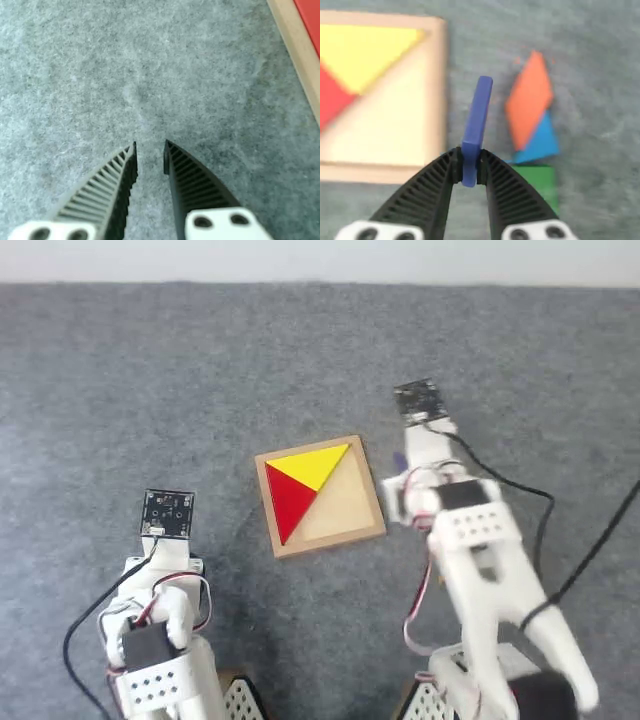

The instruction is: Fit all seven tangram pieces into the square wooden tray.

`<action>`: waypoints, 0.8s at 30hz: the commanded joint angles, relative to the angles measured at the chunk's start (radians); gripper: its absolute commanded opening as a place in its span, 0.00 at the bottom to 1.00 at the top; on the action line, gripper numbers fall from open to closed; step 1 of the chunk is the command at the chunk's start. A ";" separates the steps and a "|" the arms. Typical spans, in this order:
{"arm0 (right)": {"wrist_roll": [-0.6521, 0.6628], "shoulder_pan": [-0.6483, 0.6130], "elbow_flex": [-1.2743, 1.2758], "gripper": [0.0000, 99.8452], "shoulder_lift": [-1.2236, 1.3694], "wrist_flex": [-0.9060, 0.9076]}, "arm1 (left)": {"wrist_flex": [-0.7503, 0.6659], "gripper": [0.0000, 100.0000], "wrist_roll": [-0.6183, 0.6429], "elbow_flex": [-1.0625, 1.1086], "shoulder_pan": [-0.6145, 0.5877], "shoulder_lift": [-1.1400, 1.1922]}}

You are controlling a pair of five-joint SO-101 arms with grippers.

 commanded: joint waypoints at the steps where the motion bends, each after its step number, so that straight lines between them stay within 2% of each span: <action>1: -0.115 -0.166 0.002 0.01 -0.119 0.025 | 0.006 0.09 -0.009 -0.007 -0.008 -0.012; 6: -0.295 -0.262 0.078 0.01 -0.036 -0.151 | 0.006 0.09 -0.009 -0.007 -0.008 -0.012; 9: -0.301 -0.314 0.104 0.01 0.059 -0.237 | 0.006 0.09 -0.009 -0.007 -0.008 -0.012; 13: -0.301 -0.321 0.101 0.01 0.154 -0.298 | 0.006 0.09 -0.009 -0.007 -0.008 -0.012; 19: -0.305 -0.298 0.101 0.01 0.173 -0.289 | 0.006 0.09 -0.009 -0.007 -0.008 -0.012; 24: -0.302 -0.262 0.101 0.10 0.173 -0.289 | 0.006 0.09 -0.009 -0.007 -0.008 -0.012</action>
